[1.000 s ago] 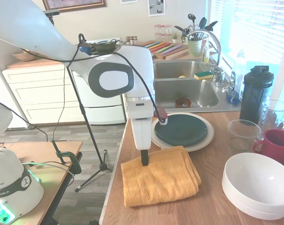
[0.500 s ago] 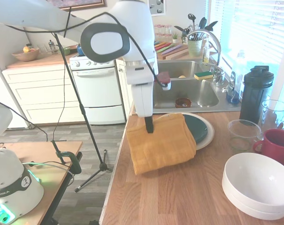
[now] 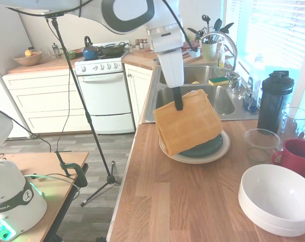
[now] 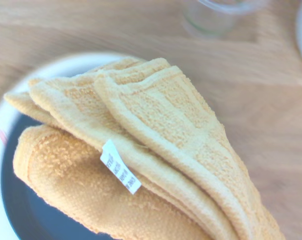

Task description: Wipe the blue plate in clockwise motion

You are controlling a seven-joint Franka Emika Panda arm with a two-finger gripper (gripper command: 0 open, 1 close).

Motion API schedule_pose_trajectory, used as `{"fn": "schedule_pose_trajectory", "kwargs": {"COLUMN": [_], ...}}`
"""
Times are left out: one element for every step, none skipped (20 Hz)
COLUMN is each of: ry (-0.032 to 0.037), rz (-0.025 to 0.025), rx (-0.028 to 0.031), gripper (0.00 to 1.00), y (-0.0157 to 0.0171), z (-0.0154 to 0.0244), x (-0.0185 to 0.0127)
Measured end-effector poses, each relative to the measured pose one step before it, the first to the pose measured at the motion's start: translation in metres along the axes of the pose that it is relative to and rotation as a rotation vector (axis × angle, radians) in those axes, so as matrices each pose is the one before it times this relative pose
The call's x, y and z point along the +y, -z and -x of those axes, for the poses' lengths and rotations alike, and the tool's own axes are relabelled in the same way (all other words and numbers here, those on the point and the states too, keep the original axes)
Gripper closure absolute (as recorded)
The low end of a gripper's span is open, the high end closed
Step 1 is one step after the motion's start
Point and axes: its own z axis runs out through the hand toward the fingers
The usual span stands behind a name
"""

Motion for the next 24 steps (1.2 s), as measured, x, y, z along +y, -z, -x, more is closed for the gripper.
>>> {"fn": "schedule_pose_trajectory", "kwargs": {"ry": [0.00831, 0.00918, 0.01132, 0.01108, 0.01241, 0.0117, 0.00992, 0.01074, 0.01172, 0.0077, 0.00772, 0.00816, 0.00868, 0.00885, 0.00875, 0.00802, 0.00646, 0.00608, 0.00578, 0.00555, 0.00543, 0.00614, 0.00665, 0.00599], "rz": [0.00945, 0.01068, 0.00936, 0.00629, 0.0035, 0.00324, 0.00501, 0.00484, 0.00512, 0.00534, 0.00638, 0.00515, 0.00778, 0.00817, 0.00632, 0.0053, 0.00439, 0.00254, 0.00095, 0.00042, 0.00011, -0.00101, -0.00199, -0.00186], "rx": [0.00338, 0.00185, 0.0007, -0.00165, -0.00172, -0.00025, 0.00053, 0.00092, 0.00111, -0.00065, -0.00148, -0.00132, -0.00182, -0.00024, 0.00009, 0.00008, 0.00009, 0.00094, 0.0017, 0.00132, 0.00124, 0.00155, 0.00133, 0.00061], "gripper": [1.0, 1.0, 1.0, 1.0, 1.0, 1.0, 1.0, 1.0, 1.0, 1.0, 1.0, 1.0, 1.0, 1.0, 1.0, 1.0, 1.0, 1.0, 1.0, 1.0, 1.0, 1.0, 1.0, 1.0], "y": [-0.00924, -0.01079, -0.01125, -0.01028, -0.00897, -0.00794, -0.00654, -0.00524, -0.00488, -0.00418, -0.00541, -0.00699, -0.00792, -0.00831, -0.00814, -0.00712, -0.00518, -0.00324, -0.00191, -0.00045, 0.00032, 0.00102, 0.00125, 0.00109], "z": [0.00043, 0.00183, 0.00232, 0.00262, 0.00325, 0.00499, 0.00495, 0.00529, 0.00613, 0.00451, 0.00476, 0.00529, 0.00535, 0.00522, 0.00555, 0.00595, 0.00573, 0.00496, 0.00481, 0.00481, 0.005, 0.00527, 0.00605, 0.00693], "x": [-0.01204, -0.01226, -0.01182, -0.01053, -0.00951, -0.00804, -0.00561, -0.0044, -0.00421, -0.00187, 0.00005, 0.00053, 0.00165, 0.0023, 0.0027, 0.00266, 0.00317, 0.00335, 0.00309, 0.0026, 0.00183, 0.00083, -0.00074, -0.00188]}}
